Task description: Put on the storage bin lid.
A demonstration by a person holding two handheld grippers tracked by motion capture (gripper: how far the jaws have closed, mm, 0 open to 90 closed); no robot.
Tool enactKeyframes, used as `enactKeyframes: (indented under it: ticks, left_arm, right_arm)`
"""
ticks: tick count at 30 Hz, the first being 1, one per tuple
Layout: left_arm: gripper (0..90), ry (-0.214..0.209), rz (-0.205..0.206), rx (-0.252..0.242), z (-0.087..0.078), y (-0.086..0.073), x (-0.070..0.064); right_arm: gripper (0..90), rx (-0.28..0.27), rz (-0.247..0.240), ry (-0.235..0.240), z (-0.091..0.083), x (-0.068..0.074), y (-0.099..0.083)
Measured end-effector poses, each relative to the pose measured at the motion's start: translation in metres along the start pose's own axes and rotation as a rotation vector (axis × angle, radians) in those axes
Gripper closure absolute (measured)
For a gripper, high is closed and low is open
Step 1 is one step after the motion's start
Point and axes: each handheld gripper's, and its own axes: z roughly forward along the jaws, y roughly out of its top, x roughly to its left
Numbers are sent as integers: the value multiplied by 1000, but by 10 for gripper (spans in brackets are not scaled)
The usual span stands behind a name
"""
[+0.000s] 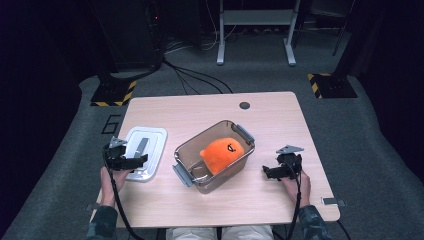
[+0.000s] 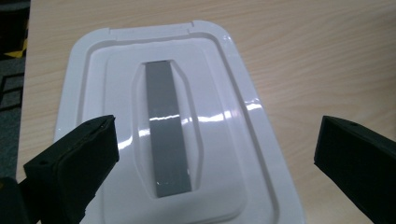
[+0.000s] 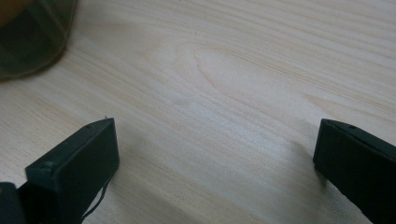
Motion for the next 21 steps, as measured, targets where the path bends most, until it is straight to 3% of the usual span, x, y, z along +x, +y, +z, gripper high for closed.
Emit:
enactKeyframes:
  ticks: [2, 8, 9, 11, 15, 17, 21]
  left_arm:
    - [0, 13, -17, 0, 7, 3, 5]
    - [0, 66, -16, 72, 32, 5, 13]
    - [0, 79, -30, 78, 37, 4, 15]
    - [0, 83, -60, 79, 42, 3, 19]
    - [7, 51, -92, 110, 51, 2, 28]
    - [145, 38, -95, 88, 53, 1, 29]
    - [276, 62, -68, 84, 55, 4, 26]
  right_arm:
    - [0, 0, 0, 0, 0, 0, 0]
    - [0, 0, -1, 0, 0, 0, 0]
    - [0, 0, -2, 1, 0, 0, 0]
    - [0, 5, 6, 4, 0, 1, 0]
    - [0, 5, 3, 7, 0, 1, 0]
    - [0, 5, 3, 7, 0, 1, 0]
    - [0, 5, 3, 7, 0, 1, 0]
